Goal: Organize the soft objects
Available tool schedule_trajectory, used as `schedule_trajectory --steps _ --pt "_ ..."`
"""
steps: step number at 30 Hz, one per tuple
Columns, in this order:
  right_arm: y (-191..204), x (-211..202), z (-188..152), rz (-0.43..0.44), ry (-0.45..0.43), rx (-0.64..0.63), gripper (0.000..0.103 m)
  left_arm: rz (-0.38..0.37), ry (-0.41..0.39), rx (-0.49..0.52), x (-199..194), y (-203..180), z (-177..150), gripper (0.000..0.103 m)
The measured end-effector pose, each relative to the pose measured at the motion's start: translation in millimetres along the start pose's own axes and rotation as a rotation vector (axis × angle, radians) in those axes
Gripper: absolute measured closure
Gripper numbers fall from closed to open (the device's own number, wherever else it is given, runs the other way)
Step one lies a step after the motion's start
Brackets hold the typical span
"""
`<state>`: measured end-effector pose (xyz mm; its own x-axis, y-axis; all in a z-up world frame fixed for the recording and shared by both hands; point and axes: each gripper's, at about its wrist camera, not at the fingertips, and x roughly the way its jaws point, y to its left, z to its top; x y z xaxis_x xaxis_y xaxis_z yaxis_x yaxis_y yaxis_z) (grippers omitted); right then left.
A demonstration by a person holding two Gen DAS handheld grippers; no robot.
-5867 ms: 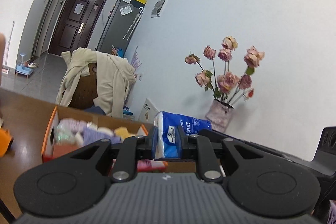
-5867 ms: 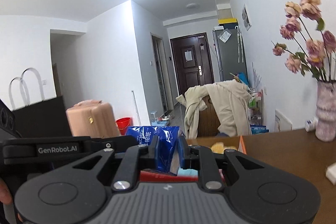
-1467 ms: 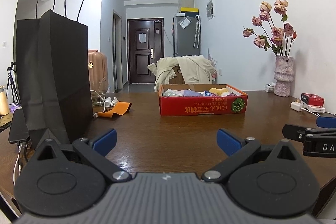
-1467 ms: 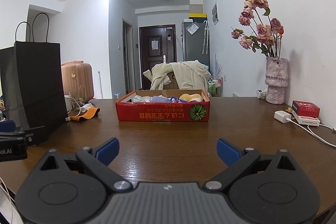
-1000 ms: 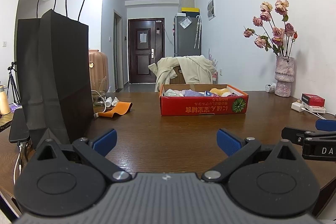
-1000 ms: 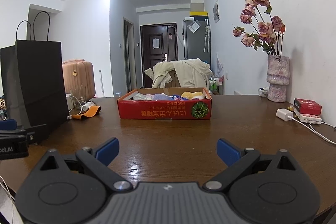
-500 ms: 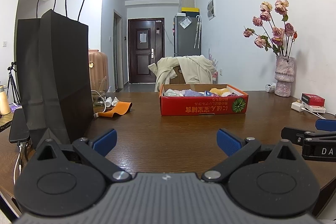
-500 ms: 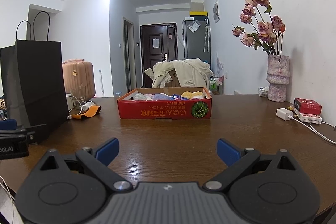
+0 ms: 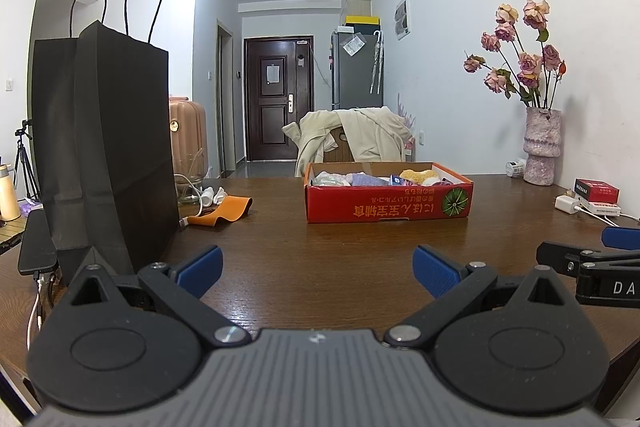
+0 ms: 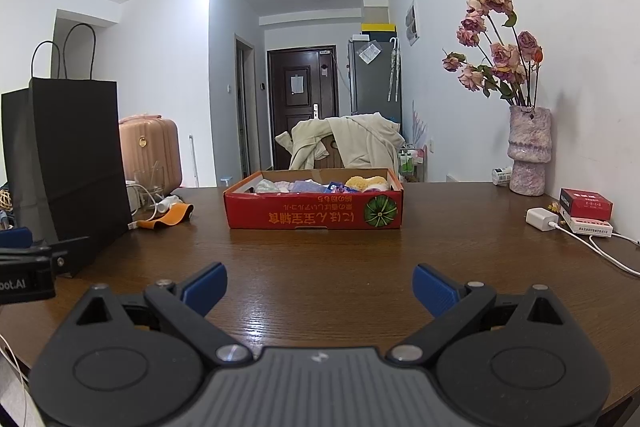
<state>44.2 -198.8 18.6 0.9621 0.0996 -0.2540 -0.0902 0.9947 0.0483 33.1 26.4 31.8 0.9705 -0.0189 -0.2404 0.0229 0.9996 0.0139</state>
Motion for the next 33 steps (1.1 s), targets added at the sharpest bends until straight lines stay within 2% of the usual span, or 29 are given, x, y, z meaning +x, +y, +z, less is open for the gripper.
schedule_trajectory --steps 14,33 --pt "0 -6 7 -0.011 -0.036 -0.002 0.003 0.001 -0.051 0.015 -8 -1 11 0.000" --pt "3 -9 8 -0.007 -0.057 0.004 0.003 -0.001 -0.065 0.011 -11 -3 10 0.000"
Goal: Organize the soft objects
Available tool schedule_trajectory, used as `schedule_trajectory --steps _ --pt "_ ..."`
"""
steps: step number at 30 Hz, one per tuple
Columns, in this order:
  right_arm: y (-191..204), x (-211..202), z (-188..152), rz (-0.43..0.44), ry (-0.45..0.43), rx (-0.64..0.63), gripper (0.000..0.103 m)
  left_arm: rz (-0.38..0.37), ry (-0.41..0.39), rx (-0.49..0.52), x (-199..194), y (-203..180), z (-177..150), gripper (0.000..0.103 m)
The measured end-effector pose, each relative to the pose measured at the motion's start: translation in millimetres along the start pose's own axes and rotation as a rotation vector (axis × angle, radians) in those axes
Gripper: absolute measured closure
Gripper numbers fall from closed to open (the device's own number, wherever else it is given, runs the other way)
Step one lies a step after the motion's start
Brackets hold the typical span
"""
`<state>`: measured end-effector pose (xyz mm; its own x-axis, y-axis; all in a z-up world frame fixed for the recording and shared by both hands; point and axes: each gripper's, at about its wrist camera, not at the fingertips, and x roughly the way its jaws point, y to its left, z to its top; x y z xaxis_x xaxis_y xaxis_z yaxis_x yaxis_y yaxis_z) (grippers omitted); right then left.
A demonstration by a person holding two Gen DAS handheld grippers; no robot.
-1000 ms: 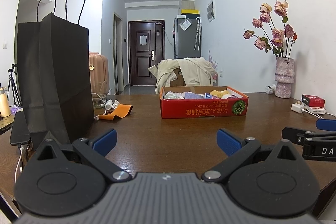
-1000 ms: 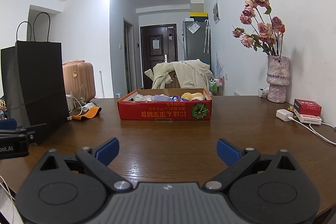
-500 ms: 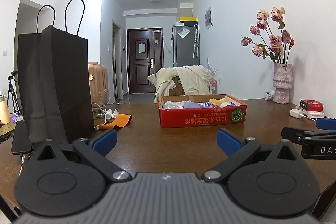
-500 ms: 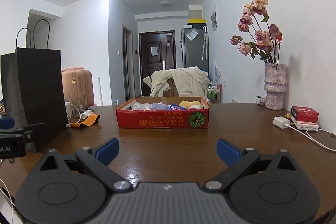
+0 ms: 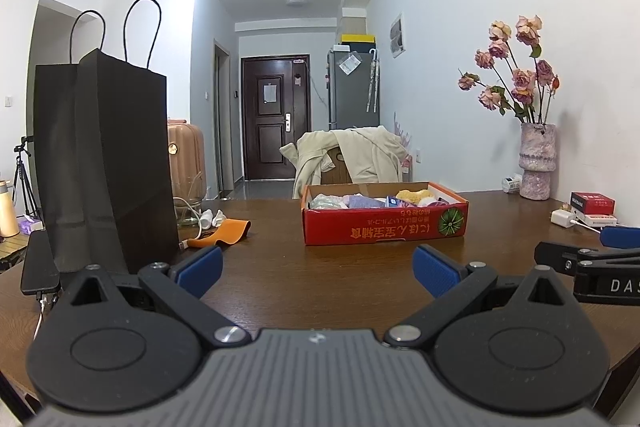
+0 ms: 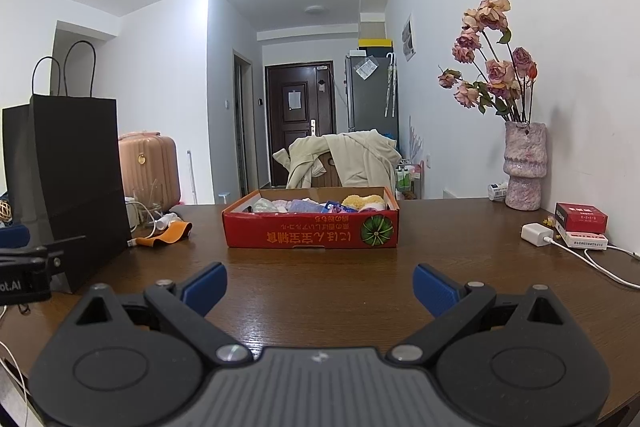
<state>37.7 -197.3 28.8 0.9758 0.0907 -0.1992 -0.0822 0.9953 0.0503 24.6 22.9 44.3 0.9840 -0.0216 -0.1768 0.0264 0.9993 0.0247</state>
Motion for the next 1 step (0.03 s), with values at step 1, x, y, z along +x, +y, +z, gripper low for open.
schedule_trajectory --steps 1 --pt "0.2 0.1 -0.2 0.002 -0.002 0.001 0.003 -0.001 0.000 0.004 0.5 -0.5 0.3 0.000"
